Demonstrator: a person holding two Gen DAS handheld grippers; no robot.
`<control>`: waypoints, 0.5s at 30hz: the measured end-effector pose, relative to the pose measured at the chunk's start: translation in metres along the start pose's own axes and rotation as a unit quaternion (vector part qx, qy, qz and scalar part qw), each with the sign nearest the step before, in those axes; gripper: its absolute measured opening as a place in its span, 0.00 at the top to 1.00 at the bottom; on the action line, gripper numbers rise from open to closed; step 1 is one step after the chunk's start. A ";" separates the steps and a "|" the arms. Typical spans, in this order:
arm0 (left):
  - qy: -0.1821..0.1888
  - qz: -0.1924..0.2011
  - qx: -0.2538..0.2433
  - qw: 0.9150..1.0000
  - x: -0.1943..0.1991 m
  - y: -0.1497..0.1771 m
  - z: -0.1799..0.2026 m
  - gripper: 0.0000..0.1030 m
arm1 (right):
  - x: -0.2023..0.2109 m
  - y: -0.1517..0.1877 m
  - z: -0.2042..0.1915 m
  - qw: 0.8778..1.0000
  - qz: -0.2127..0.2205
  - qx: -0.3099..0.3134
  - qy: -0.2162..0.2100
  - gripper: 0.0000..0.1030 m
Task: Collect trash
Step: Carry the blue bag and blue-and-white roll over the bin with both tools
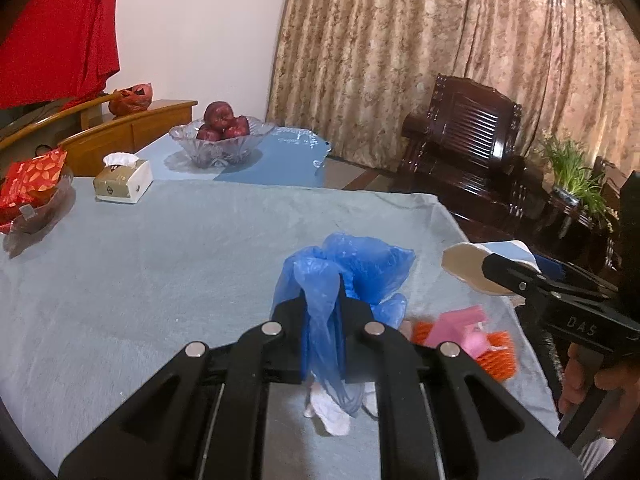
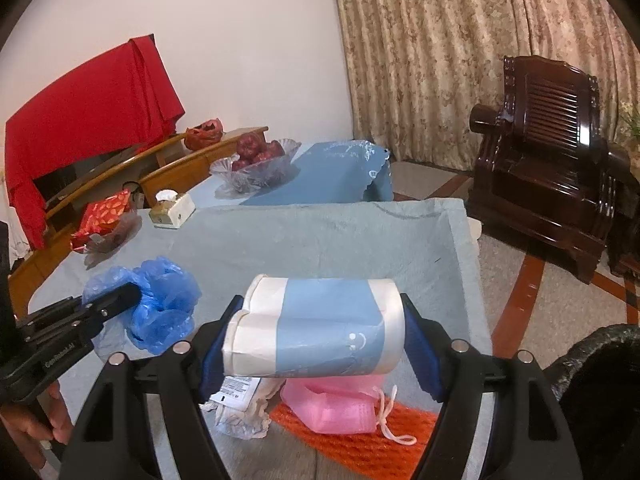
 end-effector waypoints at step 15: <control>0.019 0.016 -0.029 0.999 0.024 -0.014 0.043 0.91 | 0.054 -0.010 0.016 0.999 0.037 -0.011 0.003 0.29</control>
Point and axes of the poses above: each gripper's, at about its wrist camera, not at the fingertips, and x roughly against the way its jaws point, z to its right, y to its underside, the point moved 2 cm from there along -x, roughly the way its jaws point, and after that the axes turned 9 degrees about y, right-handed, at the moved point
